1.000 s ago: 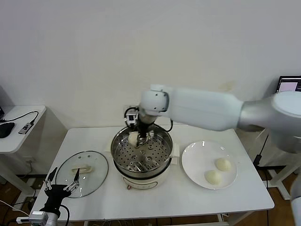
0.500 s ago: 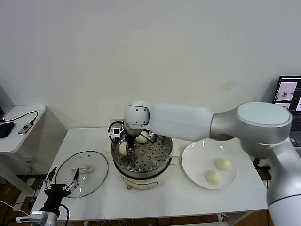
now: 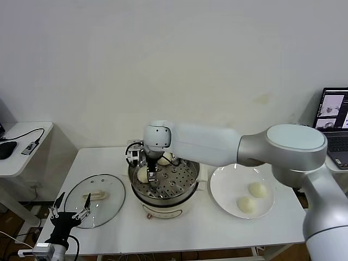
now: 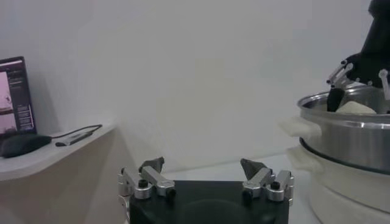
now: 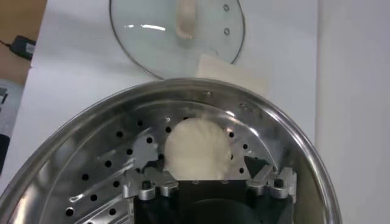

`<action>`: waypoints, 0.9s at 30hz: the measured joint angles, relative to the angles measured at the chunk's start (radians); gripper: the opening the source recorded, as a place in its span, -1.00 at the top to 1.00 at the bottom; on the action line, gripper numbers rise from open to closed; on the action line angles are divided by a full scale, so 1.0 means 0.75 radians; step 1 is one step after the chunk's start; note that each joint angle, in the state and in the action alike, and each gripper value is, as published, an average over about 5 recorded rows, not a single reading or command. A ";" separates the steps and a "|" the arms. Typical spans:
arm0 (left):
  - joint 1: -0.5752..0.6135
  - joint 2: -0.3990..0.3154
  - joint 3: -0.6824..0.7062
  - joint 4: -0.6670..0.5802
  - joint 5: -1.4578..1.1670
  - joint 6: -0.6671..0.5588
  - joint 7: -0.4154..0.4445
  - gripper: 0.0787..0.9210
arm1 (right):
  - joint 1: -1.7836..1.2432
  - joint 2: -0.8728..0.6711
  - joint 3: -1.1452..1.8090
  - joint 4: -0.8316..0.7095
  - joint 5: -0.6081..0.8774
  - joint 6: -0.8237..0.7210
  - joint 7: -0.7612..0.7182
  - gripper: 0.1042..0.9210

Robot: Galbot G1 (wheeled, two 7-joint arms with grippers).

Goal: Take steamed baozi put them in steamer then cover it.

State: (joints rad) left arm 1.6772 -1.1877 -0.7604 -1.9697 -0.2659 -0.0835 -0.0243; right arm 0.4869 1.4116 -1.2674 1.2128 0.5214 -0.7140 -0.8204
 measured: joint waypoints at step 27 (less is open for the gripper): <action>0.005 0.018 0.005 0.002 0.011 0.013 -0.002 -0.77 | 0.170 -0.955 0.029 0.566 -0.367 0.350 -0.390 -0.76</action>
State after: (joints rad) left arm 1.6809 -1.1738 -0.7565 -1.9679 -0.2580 -0.0739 -0.0255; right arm 0.6147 0.6953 -1.2456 1.6377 0.2457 -0.4512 -1.1132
